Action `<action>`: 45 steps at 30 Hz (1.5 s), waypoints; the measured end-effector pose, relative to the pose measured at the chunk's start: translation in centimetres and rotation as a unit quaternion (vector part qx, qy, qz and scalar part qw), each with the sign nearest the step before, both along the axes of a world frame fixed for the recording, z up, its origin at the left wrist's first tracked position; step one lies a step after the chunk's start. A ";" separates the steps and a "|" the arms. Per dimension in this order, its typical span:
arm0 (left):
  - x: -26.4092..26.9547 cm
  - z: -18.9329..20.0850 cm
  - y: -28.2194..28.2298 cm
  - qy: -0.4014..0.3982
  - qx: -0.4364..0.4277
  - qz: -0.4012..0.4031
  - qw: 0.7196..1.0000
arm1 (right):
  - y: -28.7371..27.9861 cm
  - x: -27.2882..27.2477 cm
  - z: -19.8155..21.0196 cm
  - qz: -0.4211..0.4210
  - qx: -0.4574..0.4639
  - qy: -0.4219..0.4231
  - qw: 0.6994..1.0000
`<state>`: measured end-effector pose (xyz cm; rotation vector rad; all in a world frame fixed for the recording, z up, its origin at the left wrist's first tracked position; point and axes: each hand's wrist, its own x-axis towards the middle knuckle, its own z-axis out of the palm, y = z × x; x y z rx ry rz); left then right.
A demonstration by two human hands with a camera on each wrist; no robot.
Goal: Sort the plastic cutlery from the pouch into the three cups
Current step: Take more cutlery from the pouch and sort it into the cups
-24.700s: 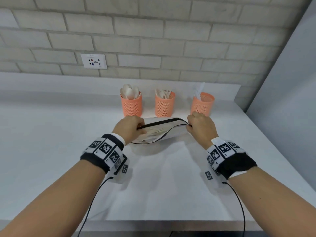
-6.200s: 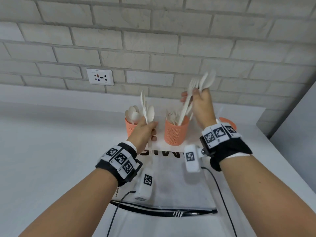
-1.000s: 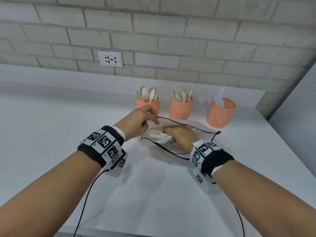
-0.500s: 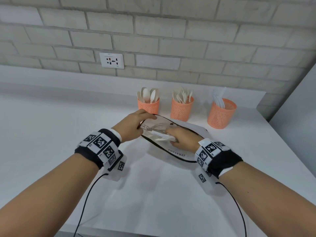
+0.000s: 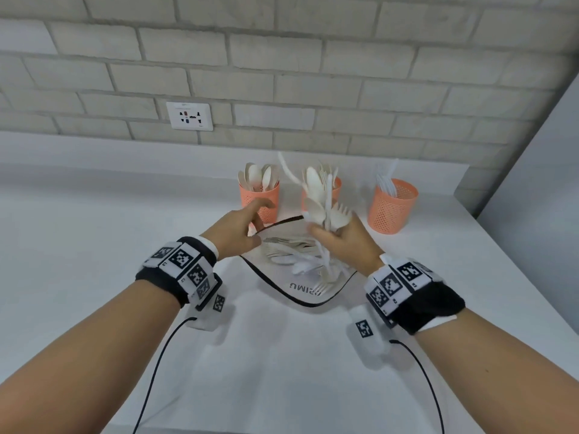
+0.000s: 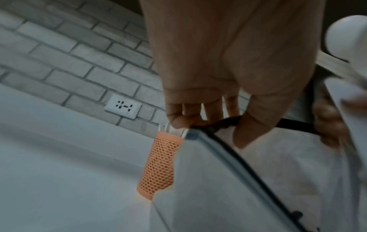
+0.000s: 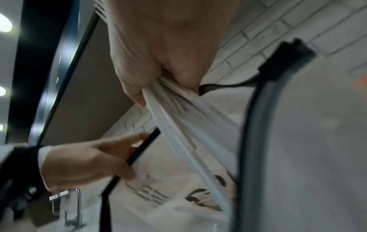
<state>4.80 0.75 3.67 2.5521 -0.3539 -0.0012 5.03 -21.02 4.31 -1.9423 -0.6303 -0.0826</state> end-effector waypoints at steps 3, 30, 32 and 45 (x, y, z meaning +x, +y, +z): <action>0.4 -0.3 -1.7 0.029 0.068 -0.056 0.996 | 0.4 -0.1 1.1 -0.055 0.079 0.002 0.995; 2.5 3.0 -8.5 0.180 -0.266 -0.005 0.947 | -2.7 5.3 3.1 -0.081 0.293 0.282 0.910; 2.5 3.3 -9.8 0.211 -0.324 -0.043 0.921 | -1.9 5.5 3.4 -0.054 0.304 0.287 0.907; 5.6 1.6 -11.0 0.210 -0.444 -0.056 0.869 | -1.8 7.0 4.2 0.023 0.105 0.271 0.957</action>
